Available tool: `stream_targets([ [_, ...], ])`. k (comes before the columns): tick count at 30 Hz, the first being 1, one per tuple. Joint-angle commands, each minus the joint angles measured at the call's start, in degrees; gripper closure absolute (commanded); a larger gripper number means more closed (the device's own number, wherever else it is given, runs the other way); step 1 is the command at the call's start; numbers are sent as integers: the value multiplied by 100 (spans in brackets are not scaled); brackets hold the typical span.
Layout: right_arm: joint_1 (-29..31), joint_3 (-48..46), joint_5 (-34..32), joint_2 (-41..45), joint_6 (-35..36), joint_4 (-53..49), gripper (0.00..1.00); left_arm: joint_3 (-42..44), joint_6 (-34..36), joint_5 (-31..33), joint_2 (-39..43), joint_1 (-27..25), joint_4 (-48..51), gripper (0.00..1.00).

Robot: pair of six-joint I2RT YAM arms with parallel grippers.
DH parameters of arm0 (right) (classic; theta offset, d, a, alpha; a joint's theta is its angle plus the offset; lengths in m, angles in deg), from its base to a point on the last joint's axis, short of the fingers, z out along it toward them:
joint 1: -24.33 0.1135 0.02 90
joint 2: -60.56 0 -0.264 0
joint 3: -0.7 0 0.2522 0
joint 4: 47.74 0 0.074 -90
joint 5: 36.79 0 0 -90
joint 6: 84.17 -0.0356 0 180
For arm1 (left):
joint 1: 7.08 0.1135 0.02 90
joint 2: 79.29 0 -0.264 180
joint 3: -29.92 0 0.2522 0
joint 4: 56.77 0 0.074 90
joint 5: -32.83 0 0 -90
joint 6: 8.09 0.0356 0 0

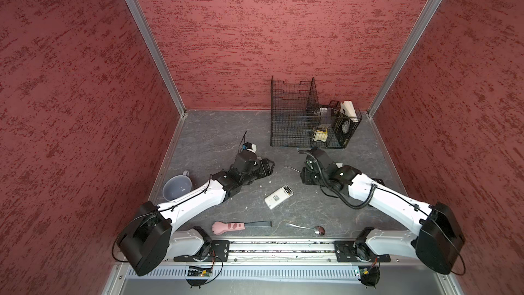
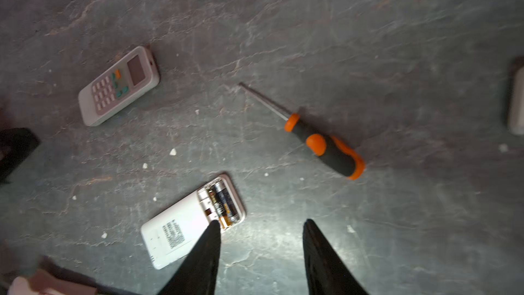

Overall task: Unload the batteries from the remote control
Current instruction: 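Move the right gripper to the orange-black screwdriver while the left gripper lifts away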

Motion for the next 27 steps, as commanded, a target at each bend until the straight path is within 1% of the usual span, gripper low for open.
stream_targets([
  [1, -357, 382, 281, -262, 1054, -437, 44, -353, 275, 386, 68, 27, 323, 9],
  [4, -568, 578, 416, -614, 1529, -414, 41, -629, 489, 497, 2, 23, 431, 6],
  [11, -626, 758, 637, -1261, 2069, -158, 40, -869, 874, 519, 17, 67, 600, 3],
  [14, -627, 730, 774, -1418, 2178, -116, 38, -865, 824, 441, 62, 133, 724, 3],
  [17, -642, 587, 748, -1445, 2225, 44, 37, -851, 728, 318, 21, 168, 877, 3],
  [20, -755, 483, 780, -1536, 2320, 207, 36, -852, 544, 340, -40, 144, 1001, 3],
  [22, -783, 486, 831, -1625, 2455, 234, 35, -801, 413, 480, -27, 34, 988, 3],
  [27, -977, 441, 881, -1743, 2740, 149, 34, -812, 86, 1180, 109, -376, 1295, 4],
])
